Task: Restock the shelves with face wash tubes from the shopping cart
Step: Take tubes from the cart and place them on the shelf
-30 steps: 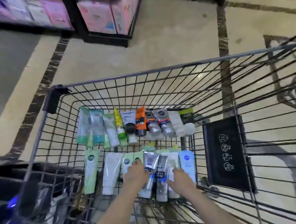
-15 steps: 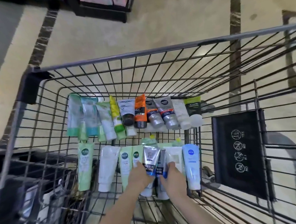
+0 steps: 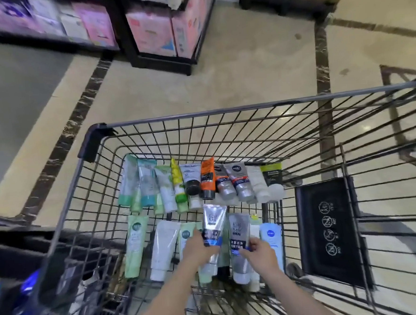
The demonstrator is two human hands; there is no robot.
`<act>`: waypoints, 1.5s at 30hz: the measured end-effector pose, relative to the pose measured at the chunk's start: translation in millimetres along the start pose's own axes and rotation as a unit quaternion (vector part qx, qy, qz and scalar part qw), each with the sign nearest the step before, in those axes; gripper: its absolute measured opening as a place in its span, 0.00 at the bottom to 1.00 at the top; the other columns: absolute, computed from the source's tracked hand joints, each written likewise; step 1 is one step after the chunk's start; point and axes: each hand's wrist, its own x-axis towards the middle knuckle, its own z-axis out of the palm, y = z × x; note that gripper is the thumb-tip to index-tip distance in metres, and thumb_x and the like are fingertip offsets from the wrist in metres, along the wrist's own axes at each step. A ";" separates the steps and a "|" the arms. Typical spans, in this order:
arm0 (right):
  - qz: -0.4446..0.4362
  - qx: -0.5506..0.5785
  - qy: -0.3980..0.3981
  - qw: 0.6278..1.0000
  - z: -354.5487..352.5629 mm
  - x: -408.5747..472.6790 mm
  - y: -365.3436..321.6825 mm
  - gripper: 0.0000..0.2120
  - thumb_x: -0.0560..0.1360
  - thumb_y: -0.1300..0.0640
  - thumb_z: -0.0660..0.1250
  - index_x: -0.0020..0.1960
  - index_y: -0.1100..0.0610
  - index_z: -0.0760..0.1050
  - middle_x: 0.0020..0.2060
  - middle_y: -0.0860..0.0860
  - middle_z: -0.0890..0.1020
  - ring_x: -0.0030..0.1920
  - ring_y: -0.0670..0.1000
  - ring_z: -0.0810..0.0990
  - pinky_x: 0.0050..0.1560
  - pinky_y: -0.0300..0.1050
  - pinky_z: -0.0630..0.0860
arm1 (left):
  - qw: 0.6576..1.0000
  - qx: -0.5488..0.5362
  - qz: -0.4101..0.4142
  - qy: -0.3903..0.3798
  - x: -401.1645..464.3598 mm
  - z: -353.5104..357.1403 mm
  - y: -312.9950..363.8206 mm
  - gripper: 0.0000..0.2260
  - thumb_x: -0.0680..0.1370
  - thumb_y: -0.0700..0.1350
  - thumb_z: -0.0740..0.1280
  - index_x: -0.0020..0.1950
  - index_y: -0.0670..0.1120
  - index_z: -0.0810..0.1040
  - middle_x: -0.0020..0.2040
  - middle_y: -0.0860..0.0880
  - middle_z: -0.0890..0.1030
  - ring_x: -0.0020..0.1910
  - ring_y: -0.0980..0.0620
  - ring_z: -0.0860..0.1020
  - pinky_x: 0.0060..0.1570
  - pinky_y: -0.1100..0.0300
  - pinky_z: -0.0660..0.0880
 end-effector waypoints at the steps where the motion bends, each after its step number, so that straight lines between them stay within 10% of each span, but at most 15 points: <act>1: -0.002 0.023 0.001 1.000 -5.9 -4.0 -3.6 0.05 0.73 0.57 0.70 0.46 0.57 0.77 0.37 0.50 0.79 0.39 0.50 0.76 0.31 0.30 0.66 | 1.000 -0.012 0.008 0.014 -7.5 -4.9 2.3 0.26 0.72 0.49 0.71 0.63 0.41 0.64 0.59 0.43 0.76 0.52 0.48 0.76 0.47 0.58 0.72; 21: -0.207 0.387 -0.027 0.898 -61.7 -196.5 -134.7 0.11 0.76 0.60 0.66 0.58 0.59 0.73 0.51 0.59 0.80 0.53 0.59 0.79 0.56 0.60 0.76 | 0.885 -0.279 0.214 0.305 -244.8 -107.5 22.0 0.20 0.70 0.49 0.74 0.55 0.51 0.66 0.46 0.55 0.76 0.45 0.54 0.77 0.48 0.57 0.75; 25: -0.273 0.394 -0.060 0.876 -67.2 -245.8 -164.9 0.14 0.76 0.59 0.64 0.61 0.60 0.71 0.55 0.60 0.80 0.56 0.59 0.79 0.58 0.63 0.75 | 0.824 -0.328 0.270 0.375 -301.2 -122.7 18.9 0.19 0.70 0.50 0.74 0.53 0.53 0.67 0.45 0.57 0.77 0.43 0.60 0.76 0.47 0.57 0.74; 30: -0.342 0.438 -0.141 0.819 -73.3 -310.8 -196.3 0.19 0.76 0.60 0.65 0.65 0.60 0.69 0.56 0.58 0.79 0.49 0.54 0.79 0.36 0.44 0.80 | 0.748 -0.376 0.318 0.445 -367.3 -142.3 12.6 0.18 0.69 0.48 0.75 0.53 0.53 0.70 0.45 0.58 0.79 0.45 0.60 0.78 0.43 0.62 0.74; 40: -0.464 0.398 -0.248 0.752 -71.1 -436.4 -232.3 0.27 0.72 0.53 0.69 0.69 0.57 0.67 0.58 0.56 0.77 0.59 0.55 0.76 0.62 0.60 0.72 | 0.593 -0.407 0.365 0.591 -504.5 -145.0 -29.7 0.14 0.69 0.43 0.75 0.47 0.54 0.71 0.45 0.58 0.79 0.39 0.67 0.76 0.38 0.71 0.72; 45: -0.494 0.382 -0.333 0.707 -46.3 -491.2 -234.2 0.14 0.77 0.57 0.64 0.62 0.56 0.70 0.45 0.58 0.76 0.47 0.54 0.75 0.52 0.52 0.71 | 0.521 -0.413 0.336 0.667 -565.9 -133.2 -64.7 0.15 0.68 0.45 0.75 0.46 0.55 0.70 0.46 0.57 0.78 0.46 0.60 0.77 0.46 0.61 0.73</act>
